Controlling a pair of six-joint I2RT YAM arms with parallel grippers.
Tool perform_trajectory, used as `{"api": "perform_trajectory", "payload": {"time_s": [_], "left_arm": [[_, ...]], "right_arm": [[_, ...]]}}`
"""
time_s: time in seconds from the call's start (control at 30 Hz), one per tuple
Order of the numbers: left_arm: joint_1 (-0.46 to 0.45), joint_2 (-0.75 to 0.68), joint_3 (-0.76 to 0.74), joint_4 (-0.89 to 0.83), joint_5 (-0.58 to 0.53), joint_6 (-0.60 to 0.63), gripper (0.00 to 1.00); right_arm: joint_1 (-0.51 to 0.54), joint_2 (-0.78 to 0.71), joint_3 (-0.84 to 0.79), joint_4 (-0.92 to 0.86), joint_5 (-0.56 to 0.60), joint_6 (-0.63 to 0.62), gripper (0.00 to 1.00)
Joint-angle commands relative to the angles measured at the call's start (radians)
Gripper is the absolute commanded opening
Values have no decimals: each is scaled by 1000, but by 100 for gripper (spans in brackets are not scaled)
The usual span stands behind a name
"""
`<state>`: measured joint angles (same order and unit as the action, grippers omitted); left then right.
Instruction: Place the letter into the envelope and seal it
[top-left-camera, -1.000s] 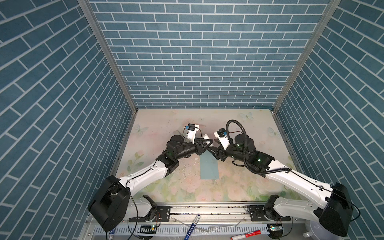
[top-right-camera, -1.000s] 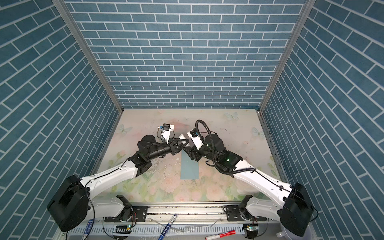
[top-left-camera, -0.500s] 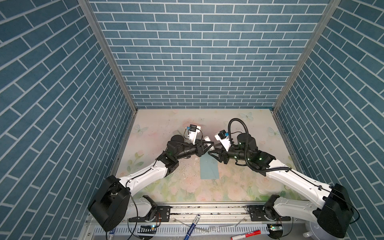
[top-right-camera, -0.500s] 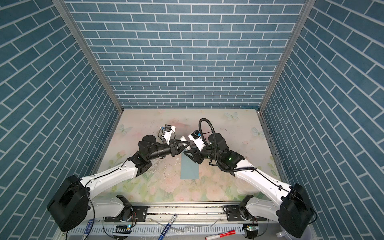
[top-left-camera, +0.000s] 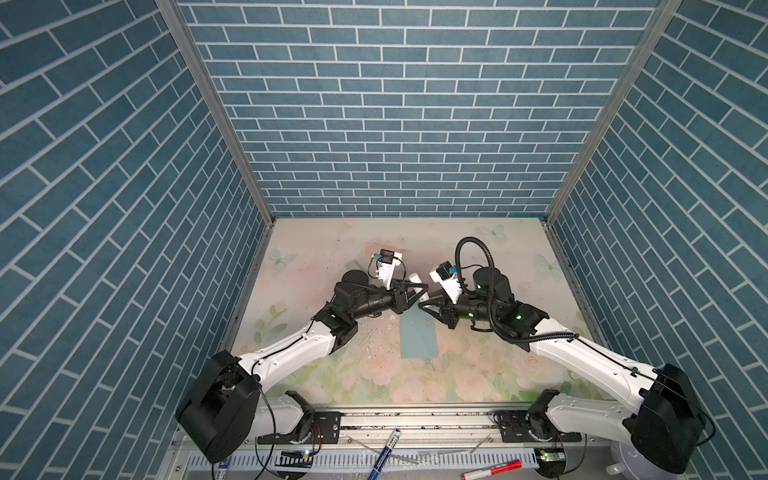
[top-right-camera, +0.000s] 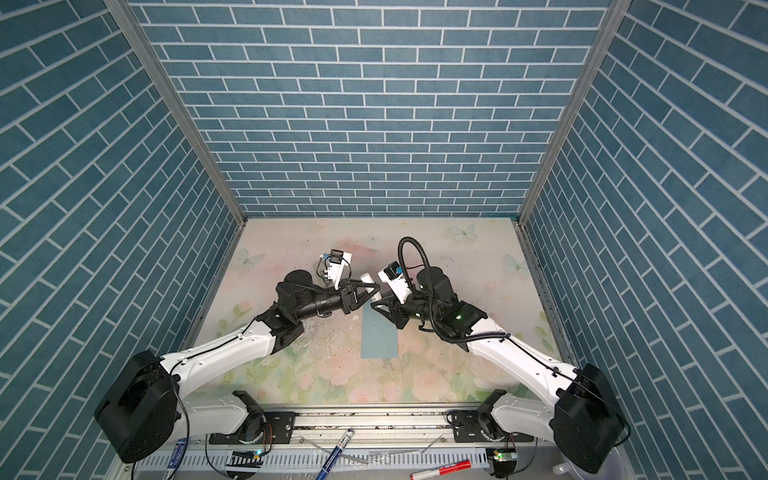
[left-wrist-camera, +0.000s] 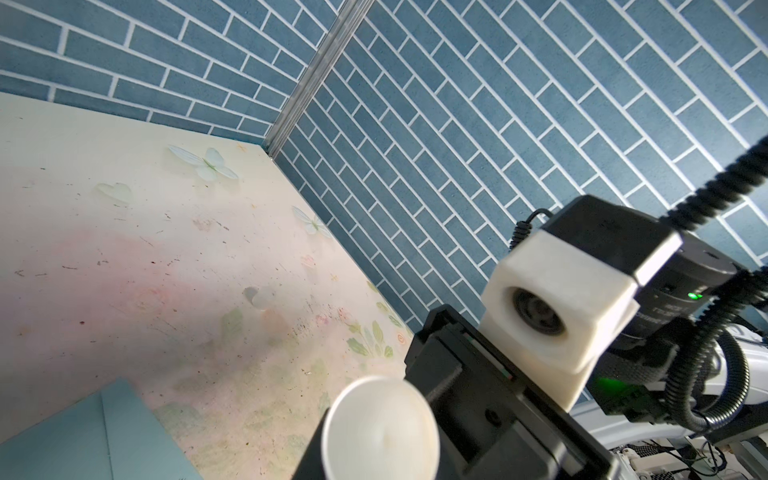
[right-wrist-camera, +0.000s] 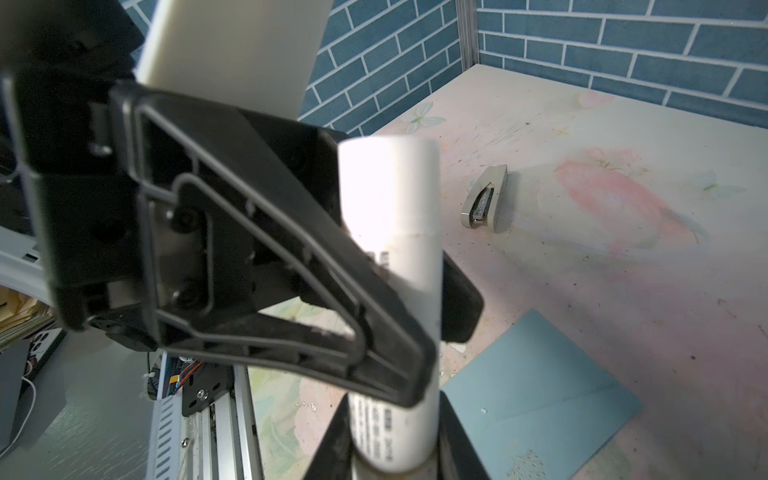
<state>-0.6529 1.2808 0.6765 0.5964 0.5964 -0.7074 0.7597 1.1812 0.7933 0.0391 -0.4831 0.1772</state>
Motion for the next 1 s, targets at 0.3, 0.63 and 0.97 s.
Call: {"api": "perform_trajectory", "payload": {"time_s": [0.3,0.63,0.97], "left_arm": [[-1,2,17,13,-34,16,0],[-1,8,17,-2,-66,22,0],[-1,8,12,-3,-69,23,0]], "right_arm": [[8,12,20,19,292,95,0],[325,230,141,202,1519,-272,0],[346,254,156,170,1378,-277,8]]}}
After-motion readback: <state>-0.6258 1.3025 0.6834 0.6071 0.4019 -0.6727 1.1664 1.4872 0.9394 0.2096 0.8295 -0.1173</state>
